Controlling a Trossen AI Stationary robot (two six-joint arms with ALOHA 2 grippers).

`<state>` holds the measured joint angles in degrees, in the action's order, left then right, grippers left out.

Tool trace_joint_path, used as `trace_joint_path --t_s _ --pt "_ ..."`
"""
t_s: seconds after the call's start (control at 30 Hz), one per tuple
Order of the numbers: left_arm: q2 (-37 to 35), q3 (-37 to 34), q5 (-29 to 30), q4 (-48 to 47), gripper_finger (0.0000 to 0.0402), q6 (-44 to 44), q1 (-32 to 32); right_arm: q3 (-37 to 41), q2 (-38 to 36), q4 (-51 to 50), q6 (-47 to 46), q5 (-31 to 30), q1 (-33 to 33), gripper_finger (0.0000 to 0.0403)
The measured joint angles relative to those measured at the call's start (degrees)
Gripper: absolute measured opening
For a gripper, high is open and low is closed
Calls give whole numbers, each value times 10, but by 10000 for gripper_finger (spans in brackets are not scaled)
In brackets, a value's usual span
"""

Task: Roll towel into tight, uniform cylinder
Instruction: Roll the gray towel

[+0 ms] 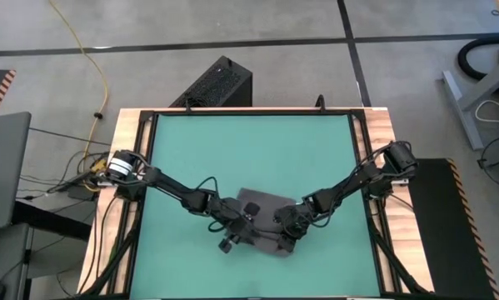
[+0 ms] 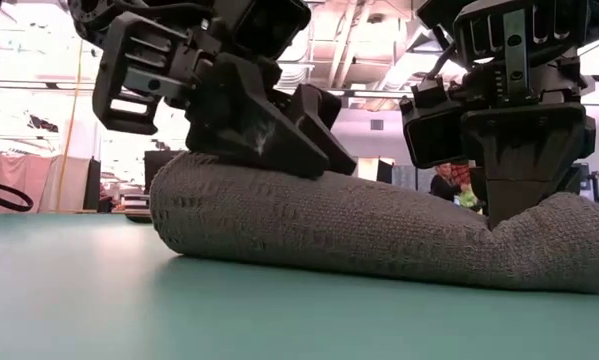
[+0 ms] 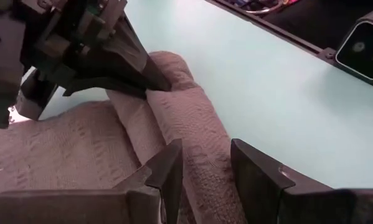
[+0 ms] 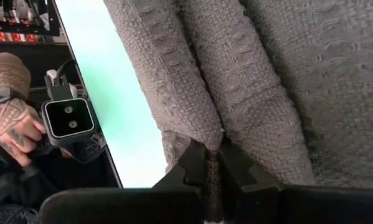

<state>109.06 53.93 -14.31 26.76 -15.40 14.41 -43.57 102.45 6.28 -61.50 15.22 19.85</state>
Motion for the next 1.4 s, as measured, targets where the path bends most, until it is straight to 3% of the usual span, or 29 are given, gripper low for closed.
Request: trace_joint_path --t_s 0.33,0.57,0.77,0.87,1.23,1.4 --pt "17 1 46 -14 114 -1 -6 0 0 1 0 -2 -4 46" --pt "18 0 57 -24 64 5 -17 0 0 1 -30 -27 -4 112" --pt "17 1 42 -64 11 19 -33 -1 -13 4 -28 0 -10 179" --pt "17 1 30 -83 6 31 -47 0 -38 -2 -30 4 -14 197" --pt "16 2 6 -122 2 46 -80 2 -187 -193 -32 -72 -16 183" --pt "16 1 -1 -133 1 52 -94 1 -232 -196 11 -161 19 181"
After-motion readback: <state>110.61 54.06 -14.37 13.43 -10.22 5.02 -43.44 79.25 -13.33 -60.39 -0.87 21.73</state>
